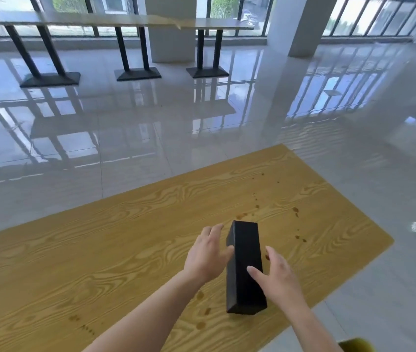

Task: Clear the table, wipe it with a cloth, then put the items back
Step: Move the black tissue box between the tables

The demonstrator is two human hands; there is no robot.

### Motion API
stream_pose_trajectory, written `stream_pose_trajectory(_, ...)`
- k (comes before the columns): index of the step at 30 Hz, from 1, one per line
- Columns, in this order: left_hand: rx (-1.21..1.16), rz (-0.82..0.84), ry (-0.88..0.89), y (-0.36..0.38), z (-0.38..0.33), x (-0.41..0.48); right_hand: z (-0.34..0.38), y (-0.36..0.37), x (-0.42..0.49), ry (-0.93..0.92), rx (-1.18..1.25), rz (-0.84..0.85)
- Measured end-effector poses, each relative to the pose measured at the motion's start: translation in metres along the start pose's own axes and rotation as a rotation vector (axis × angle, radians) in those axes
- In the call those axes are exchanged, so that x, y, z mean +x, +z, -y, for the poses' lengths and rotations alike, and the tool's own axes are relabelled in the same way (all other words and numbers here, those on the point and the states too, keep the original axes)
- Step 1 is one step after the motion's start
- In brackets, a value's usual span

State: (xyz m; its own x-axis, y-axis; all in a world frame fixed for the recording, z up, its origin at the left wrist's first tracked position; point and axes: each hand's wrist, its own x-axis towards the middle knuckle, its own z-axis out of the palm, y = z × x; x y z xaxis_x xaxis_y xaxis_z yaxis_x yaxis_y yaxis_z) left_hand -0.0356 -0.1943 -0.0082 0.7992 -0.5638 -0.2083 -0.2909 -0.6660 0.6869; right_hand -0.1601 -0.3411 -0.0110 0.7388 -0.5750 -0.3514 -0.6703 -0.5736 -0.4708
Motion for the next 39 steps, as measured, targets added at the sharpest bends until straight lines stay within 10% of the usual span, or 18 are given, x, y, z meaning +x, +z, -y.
stream_pose_trajectory(20, -0.150, 0.128, -0.051, 0.038, -0.019, 0.082, -0.011, 0.023, -0.028, 0.236, 0.624, 0.171)
stream_pose_trajectory(39, -0.323, -0.412, -0.218, -0.088, 0.075, 0.015, 0.111, 0.031, -0.022, -0.101, 0.442, 0.366)
